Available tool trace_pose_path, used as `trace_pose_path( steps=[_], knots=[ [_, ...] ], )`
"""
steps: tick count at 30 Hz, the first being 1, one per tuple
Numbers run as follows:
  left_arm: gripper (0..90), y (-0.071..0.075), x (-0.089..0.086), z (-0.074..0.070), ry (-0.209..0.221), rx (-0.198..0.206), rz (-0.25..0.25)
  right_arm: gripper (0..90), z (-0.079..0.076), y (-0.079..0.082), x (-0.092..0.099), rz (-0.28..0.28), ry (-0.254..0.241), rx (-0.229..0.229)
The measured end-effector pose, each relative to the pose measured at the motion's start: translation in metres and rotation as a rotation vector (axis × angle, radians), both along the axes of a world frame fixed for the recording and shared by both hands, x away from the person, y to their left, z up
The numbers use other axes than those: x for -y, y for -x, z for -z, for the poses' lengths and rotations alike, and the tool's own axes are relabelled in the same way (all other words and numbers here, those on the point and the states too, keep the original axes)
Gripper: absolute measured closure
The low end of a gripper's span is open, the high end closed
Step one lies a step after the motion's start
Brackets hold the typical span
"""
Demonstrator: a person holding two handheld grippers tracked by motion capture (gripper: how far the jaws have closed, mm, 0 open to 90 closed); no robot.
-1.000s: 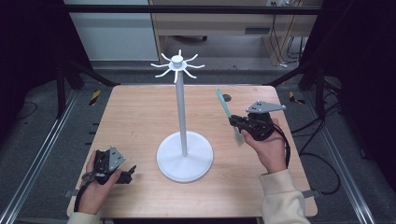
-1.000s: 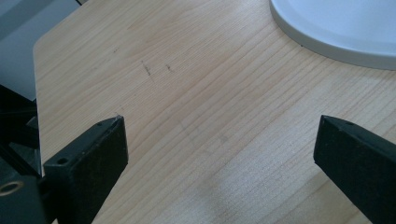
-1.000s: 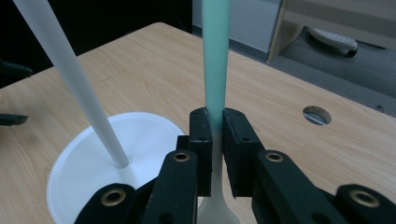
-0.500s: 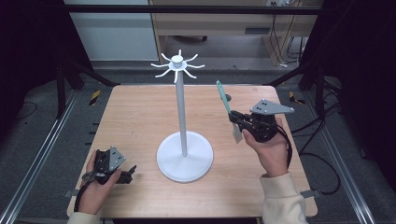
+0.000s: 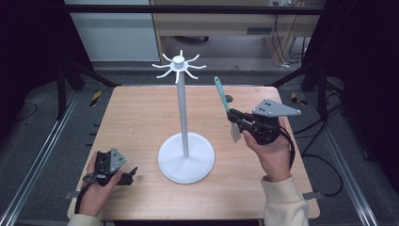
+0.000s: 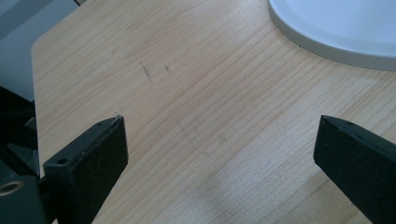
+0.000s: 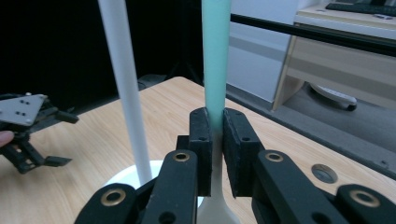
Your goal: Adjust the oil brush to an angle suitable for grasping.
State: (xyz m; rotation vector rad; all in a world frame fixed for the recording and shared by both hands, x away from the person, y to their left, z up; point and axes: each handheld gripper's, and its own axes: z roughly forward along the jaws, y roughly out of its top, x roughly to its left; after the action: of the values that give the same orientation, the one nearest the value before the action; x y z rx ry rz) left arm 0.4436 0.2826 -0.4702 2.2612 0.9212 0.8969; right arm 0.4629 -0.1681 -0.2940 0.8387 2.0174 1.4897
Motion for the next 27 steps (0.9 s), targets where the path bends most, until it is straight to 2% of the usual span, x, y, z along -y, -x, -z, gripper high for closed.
trace_pose_path(
  steps=[11,18,27],
  knots=[
    [2.5,0.0,0.0,0.0,0.0,-0.003,0.004,82.4,-0.009,0.01,-0.008,-0.008,0.003,0.045],
    [2.5,0.0,0.001,0.001,0.003,-0.006,0.006,82.4,-0.018,0.019,-0.014,-0.024,-0.009,0.091],
    [2.5,0.0,0.001,0.001,0.001,-0.008,0.007,82.3,-0.025,0.028,-0.018,-0.028,-0.021,0.126]
  ],
)
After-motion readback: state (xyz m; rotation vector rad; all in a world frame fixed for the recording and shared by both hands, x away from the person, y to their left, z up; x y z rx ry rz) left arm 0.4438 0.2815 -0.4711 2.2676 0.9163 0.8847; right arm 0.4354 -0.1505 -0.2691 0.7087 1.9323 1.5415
